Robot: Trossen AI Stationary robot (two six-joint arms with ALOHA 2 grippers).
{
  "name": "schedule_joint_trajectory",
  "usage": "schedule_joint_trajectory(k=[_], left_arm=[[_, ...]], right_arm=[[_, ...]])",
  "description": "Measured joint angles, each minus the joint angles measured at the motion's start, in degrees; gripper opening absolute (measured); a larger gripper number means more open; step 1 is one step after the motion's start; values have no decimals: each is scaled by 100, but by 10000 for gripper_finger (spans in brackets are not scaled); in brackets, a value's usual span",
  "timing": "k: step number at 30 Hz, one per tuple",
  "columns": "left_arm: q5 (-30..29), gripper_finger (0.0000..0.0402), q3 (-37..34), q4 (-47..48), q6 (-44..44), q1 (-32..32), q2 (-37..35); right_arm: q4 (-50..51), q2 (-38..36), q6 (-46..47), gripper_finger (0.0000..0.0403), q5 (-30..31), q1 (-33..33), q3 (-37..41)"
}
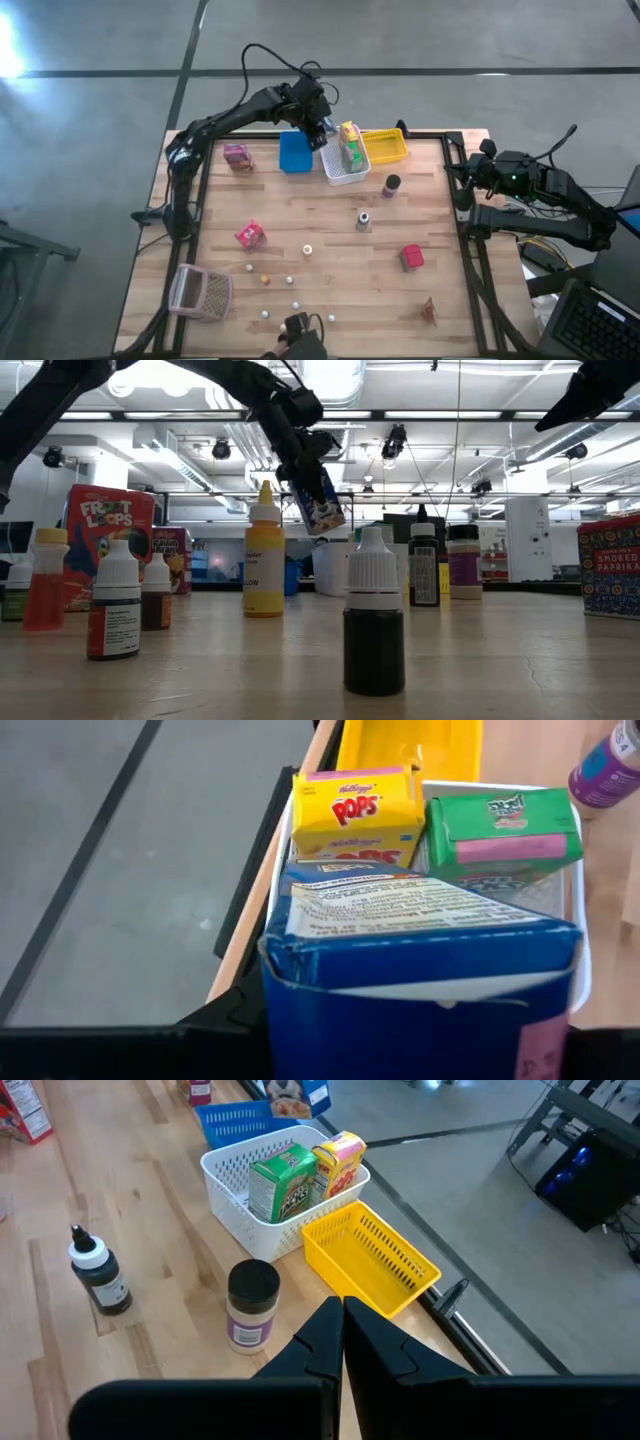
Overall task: Pick & Place Kitchen Items
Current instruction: Put the blue cereal box into the white bin
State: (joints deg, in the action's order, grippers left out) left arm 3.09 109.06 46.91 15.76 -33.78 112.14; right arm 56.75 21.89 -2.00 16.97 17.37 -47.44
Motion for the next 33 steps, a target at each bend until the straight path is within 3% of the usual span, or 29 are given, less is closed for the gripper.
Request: schedule_joint_trajectory(k=[17, 26, 33], left_arm=[[-34, 176, 7, -447, 551, -98, 640], [-92, 176, 6, -142, 1129, -187, 786], [-118, 176, 161, -196, 1079, -318, 786]], right_arm=[[0, 2, -1, 8, 0, 0, 0], [-1, 0, -7, 8, 1, 2, -2], [0, 1, 3, 8, 2, 2, -1]])
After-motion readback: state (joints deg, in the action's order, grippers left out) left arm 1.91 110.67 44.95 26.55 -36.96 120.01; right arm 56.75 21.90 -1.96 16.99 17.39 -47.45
